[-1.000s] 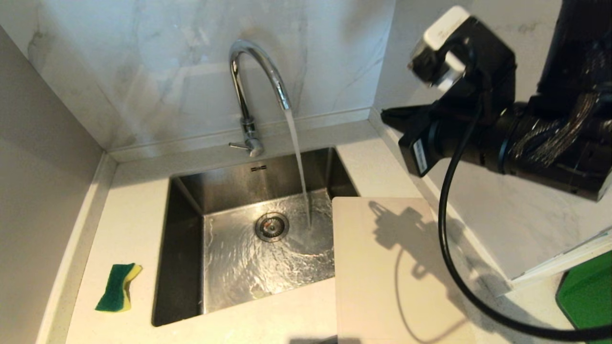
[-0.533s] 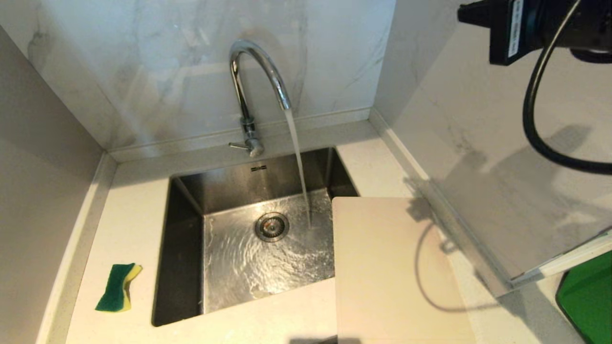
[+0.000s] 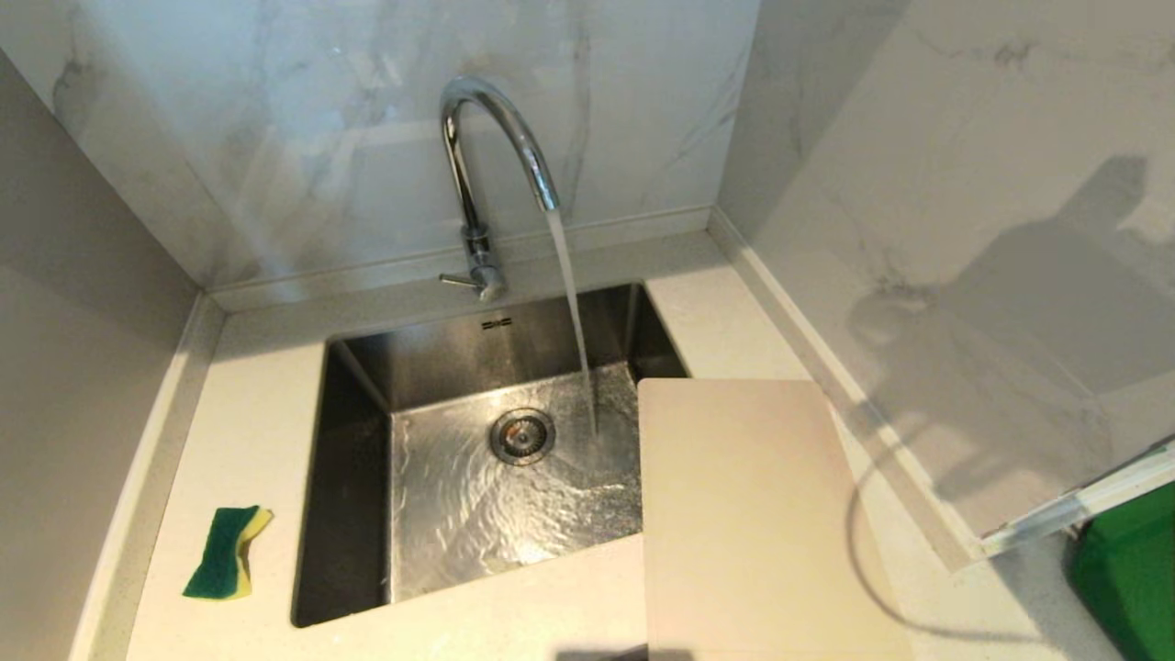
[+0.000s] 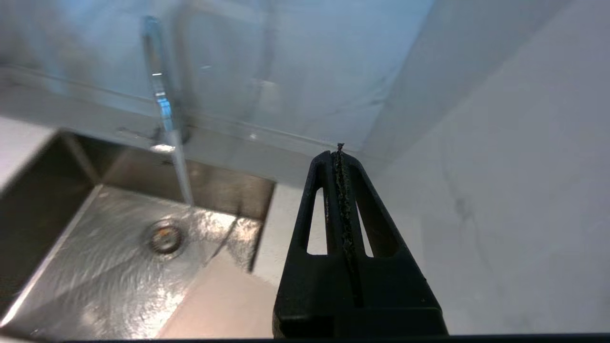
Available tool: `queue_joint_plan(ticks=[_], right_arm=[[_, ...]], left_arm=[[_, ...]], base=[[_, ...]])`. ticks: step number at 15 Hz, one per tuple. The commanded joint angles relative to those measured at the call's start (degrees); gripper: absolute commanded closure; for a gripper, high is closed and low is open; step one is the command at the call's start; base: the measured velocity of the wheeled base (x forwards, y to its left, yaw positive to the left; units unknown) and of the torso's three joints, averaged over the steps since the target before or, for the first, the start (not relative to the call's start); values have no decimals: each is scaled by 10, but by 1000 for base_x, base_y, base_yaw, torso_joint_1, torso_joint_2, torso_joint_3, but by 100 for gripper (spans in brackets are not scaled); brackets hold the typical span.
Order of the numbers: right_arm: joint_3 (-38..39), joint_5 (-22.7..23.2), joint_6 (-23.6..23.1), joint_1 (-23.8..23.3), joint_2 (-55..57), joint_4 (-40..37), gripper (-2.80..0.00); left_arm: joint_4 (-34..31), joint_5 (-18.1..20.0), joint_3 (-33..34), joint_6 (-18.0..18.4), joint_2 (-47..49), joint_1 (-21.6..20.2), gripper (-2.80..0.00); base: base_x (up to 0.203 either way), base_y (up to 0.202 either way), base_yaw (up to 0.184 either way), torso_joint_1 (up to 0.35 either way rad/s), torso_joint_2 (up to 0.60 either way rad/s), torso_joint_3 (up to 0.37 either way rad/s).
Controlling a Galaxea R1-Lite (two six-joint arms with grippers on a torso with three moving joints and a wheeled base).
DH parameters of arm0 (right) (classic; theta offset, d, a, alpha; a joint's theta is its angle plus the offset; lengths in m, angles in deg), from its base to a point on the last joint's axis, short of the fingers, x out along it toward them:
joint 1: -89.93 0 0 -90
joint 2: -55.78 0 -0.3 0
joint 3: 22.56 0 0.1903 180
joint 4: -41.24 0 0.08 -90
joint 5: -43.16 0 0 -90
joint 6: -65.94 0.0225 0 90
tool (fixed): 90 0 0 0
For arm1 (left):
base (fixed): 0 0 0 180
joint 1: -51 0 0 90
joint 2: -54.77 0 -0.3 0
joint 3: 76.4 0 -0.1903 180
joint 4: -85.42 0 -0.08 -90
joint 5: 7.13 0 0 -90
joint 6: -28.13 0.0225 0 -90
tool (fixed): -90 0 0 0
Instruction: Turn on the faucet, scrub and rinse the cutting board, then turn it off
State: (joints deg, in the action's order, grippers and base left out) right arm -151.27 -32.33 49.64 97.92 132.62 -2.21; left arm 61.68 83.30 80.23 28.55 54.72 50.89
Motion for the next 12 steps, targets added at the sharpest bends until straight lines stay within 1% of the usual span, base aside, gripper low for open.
queue_joint_plan(ticks=[1,5,9,12], right_arm=[[8,36,3,-30,-62,-30,0],[47,45,47,-48,-154,-40,0],[118,46,74,-64,-264,-38,0],[172,46,100,-86,-355,-38,0]], left_arm=[[-1,0,0,0,0,0,0],[-1,0,0,0,0,0,0],[0,-1,0,0,0,-1,0],[0,0,0,0,0,0,0]], base=[[0,0,0,0,0,0],[0,0,0,0,0,0],[0,0,0,0,0,0],[0,0,0,0,0,0]])
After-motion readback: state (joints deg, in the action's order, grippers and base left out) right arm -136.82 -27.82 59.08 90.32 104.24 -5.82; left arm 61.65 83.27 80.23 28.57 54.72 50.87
